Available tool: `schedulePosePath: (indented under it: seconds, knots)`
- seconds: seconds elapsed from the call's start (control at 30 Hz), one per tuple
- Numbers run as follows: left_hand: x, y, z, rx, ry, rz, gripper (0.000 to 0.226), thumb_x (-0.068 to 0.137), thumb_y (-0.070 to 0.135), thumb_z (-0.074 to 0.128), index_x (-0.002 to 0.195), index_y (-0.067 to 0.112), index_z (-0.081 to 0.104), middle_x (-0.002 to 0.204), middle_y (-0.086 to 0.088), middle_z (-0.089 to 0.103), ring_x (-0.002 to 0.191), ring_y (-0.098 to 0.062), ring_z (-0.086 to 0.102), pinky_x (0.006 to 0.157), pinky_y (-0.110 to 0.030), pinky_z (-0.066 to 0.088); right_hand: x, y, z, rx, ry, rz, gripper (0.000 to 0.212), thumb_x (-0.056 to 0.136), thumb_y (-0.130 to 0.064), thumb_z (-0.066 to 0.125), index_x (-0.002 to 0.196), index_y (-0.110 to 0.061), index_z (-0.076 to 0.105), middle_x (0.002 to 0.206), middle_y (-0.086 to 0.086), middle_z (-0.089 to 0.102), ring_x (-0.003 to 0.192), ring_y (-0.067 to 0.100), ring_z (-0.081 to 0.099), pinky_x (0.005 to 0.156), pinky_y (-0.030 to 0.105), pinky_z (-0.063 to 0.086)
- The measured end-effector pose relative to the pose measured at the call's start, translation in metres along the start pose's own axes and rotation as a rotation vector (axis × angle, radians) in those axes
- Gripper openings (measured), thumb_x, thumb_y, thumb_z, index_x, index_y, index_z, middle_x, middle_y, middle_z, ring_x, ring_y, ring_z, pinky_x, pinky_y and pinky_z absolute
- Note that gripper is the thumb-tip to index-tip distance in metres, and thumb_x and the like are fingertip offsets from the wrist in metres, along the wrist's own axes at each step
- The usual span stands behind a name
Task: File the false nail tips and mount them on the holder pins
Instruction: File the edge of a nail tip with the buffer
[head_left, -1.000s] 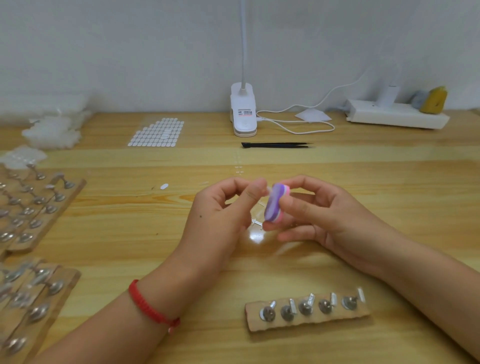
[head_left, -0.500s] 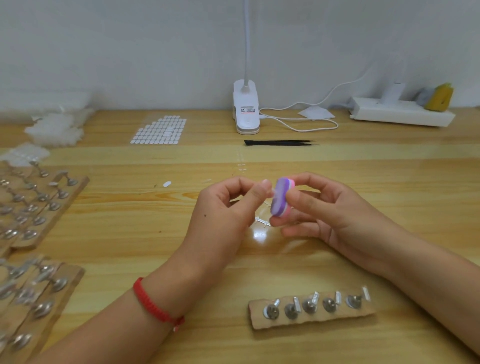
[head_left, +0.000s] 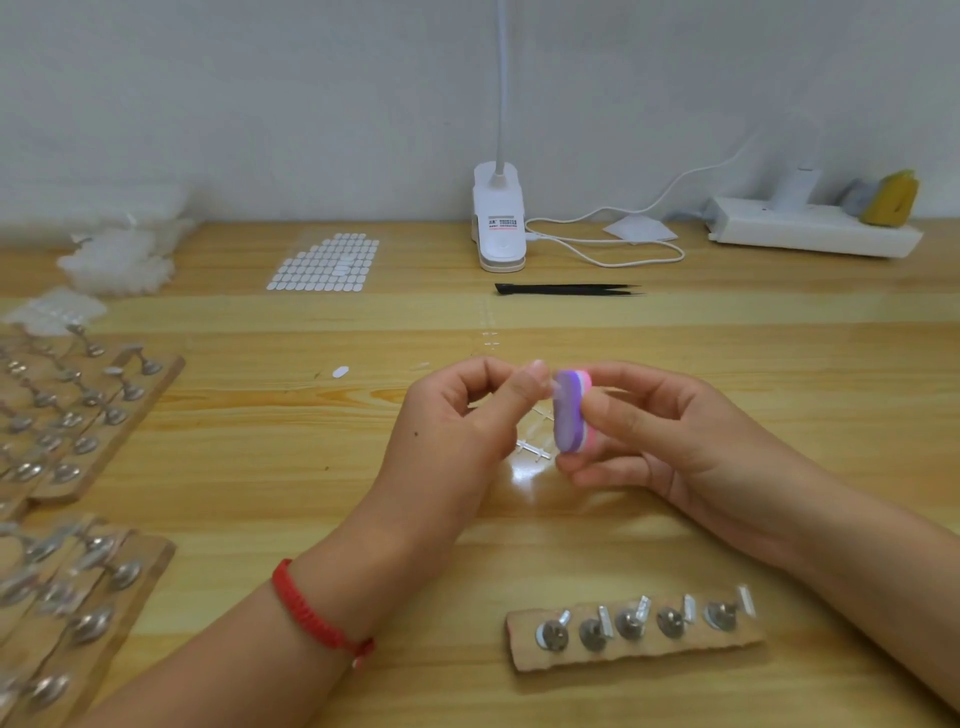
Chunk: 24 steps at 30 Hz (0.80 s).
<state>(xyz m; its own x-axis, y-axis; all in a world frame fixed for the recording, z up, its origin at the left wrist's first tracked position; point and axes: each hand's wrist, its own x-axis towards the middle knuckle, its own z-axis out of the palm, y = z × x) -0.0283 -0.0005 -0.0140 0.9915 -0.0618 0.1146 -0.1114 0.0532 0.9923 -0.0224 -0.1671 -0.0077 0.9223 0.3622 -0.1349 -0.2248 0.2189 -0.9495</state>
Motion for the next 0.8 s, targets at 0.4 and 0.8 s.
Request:
schedulePosePath:
  seconds: [0.4, 0.8]
  knots:
    - [-0.0016, 0.0019, 0.0012, -0.012, -0.012, -0.002, 0.022, 0.073, 0.039, 0.062, 0.064, 0.019, 0.066, 0.043, 0.012, 0.035, 0.042, -0.006, 0.026, 0.043, -0.012, 0.025, 0.0005, -0.0005, -0.0016, 0.023, 0.005, 0.010, 0.045, 0.065, -0.024, 0.074, 0.107, -0.009, 0.067, 0.081, 0.016, 0.073, 0.069, 0.023, 0.073, 0.060, 0.024, 0.057]
    - [-0.0005, 0.0022, 0.0009, -0.024, -0.031, -0.020, 0.021, 0.079, 0.033, 0.062, 0.068, 0.015, 0.065, 0.038, 0.014, 0.034, 0.039, -0.003, 0.023, 0.041, -0.011, 0.025, -0.0011, 0.0025, 0.0019, 0.004, 0.050, -0.068, 0.035, 0.069, -0.021, 0.071, 0.101, -0.008, 0.062, 0.083, 0.016, 0.073, 0.074, 0.025, 0.074, 0.061, 0.025, 0.057]
